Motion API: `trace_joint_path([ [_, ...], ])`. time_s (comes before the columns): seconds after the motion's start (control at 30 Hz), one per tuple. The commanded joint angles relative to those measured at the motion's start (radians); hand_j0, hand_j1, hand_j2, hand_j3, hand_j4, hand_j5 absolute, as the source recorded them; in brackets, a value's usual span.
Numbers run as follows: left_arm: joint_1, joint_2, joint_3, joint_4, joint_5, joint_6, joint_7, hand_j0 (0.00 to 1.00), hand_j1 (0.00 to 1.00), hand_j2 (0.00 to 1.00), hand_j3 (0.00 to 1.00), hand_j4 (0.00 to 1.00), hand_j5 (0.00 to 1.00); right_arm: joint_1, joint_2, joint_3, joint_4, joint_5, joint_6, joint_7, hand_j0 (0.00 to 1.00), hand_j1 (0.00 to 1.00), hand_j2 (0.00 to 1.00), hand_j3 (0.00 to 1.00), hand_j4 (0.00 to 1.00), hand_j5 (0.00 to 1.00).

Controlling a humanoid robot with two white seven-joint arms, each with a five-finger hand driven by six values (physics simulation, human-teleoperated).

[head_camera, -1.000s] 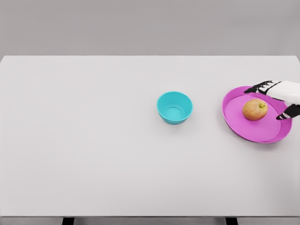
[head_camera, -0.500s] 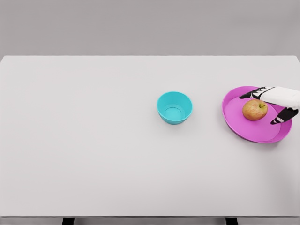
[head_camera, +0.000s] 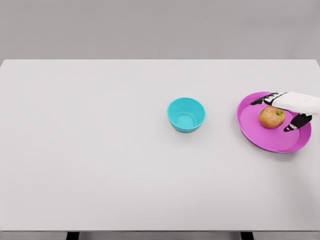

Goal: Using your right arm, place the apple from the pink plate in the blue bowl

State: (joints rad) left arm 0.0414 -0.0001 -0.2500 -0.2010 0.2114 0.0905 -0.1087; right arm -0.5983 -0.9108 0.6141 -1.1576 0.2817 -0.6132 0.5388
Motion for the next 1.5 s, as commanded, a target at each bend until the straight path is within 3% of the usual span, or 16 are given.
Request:
trace_joint_path([
  [0.0, 0.0, 0.0, 0.0, 0.0, 0.0, 0.0, 0.0, 1.0, 1.0, 1.0, 1.0, 1.0, 1.0, 0.0, 0.0, 0.009, 0.001, -0.006, 0.002, 0.0, 1.0, 1.0, 1.0, 1.0, 1.0, 1.0],
  [0.1, 0.0, 0.0, 0.0, 0.0, 0.0, 0.0, 0.0, 1.0, 1.0, 1.0, 1.0, 1.0, 1.0, 0.0, 0.0, 0.015, 0.001, -0.006, 0.002, 0.0, 0.98, 0.98, 0.98, 0.98, 0.98, 0.98],
  [0.2, 0.0, 0.0, 0.0, 0.0, 0.0, 0.0, 0.0, 1.0, 1.0, 1.0, 1.0, 1.0, 1.0, 0.0, 0.0, 0.021, 0.004, -0.001, 0.002, 0.0, 0.78, 0.78, 0.78, 0.78, 0.78, 0.78],
  [0.37, 0.0, 0.0, 0.0, 0.0, 0.0, 0.0, 0.0, 1.0, 1.0, 1.0, 1.0, 1.0, 1.0, 0.0, 0.0, 0.021, 0.004, 0.008, 0.002, 0.0, 0.59, 0.59, 0.59, 0.59, 0.59, 0.59],
  [1.07, 0.0, 0.0, 0.0, 0.0, 0.0, 0.0, 0.0, 1.0, 1.0, 1.0, 1.0, 1.0, 1.0, -0.051, -0.003, 0.01, -0.017, 0.005, 0.002, -0.002, 0.57, 0.57, 0.57, 0.57, 0.57, 0.57],
  [1.47, 0.0, 0.0, 0.0, 0.0, 0.0, 0.0, 0.0, 1.0, 1.0, 1.0, 1.0, 1.0, 1.0, -0.074, -0.002, 0.009, -0.131, 0.002, 0.002, -0.002, 0.5, 0.5, 0.5, 0.5, 0.5, 0.5],
])
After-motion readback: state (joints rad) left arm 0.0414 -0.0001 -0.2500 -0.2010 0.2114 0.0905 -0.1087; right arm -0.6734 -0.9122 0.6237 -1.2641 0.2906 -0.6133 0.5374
